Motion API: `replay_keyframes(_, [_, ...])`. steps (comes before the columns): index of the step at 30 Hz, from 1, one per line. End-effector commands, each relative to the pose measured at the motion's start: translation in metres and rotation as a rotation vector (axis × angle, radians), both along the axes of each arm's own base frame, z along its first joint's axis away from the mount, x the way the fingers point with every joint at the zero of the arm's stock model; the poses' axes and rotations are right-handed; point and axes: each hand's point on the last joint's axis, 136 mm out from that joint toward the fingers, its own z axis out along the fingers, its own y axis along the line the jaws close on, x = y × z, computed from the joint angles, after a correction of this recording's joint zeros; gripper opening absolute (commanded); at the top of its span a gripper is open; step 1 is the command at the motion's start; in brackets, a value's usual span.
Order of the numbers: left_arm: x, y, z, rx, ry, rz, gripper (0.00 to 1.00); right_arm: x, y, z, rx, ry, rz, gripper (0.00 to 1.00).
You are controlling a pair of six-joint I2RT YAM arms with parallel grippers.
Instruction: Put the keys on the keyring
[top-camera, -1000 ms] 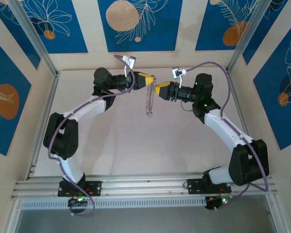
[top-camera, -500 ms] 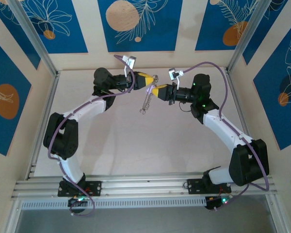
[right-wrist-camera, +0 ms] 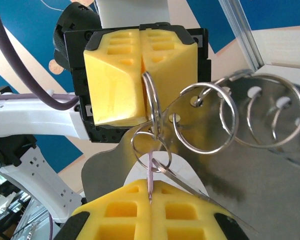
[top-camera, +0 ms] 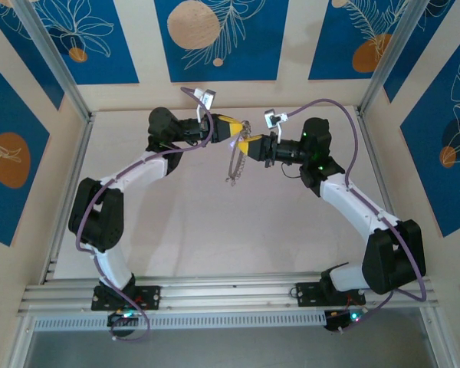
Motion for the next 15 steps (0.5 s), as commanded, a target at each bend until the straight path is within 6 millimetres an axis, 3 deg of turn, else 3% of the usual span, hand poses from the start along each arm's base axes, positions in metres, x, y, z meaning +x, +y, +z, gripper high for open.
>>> replay_keyframes(1, [-0.017, 0.007, 0.031, -0.061, -0.098, 0.006, 0.0, -0.008, -0.009, 0.003, -0.01, -0.017, -0.034, 0.19])
replay_keyframes(8, [-0.019, 0.008, 0.032, -0.064, -0.1, -0.001, 0.0, -0.015, -0.032, 0.017, -0.001, -0.053, -0.116, 0.33])
replay_keyframes(15, [-0.02, 0.009, 0.033, -0.07, -0.1, 0.001, 0.0, -0.008, -0.053, 0.049, 0.041, -0.106, -0.252, 0.38])
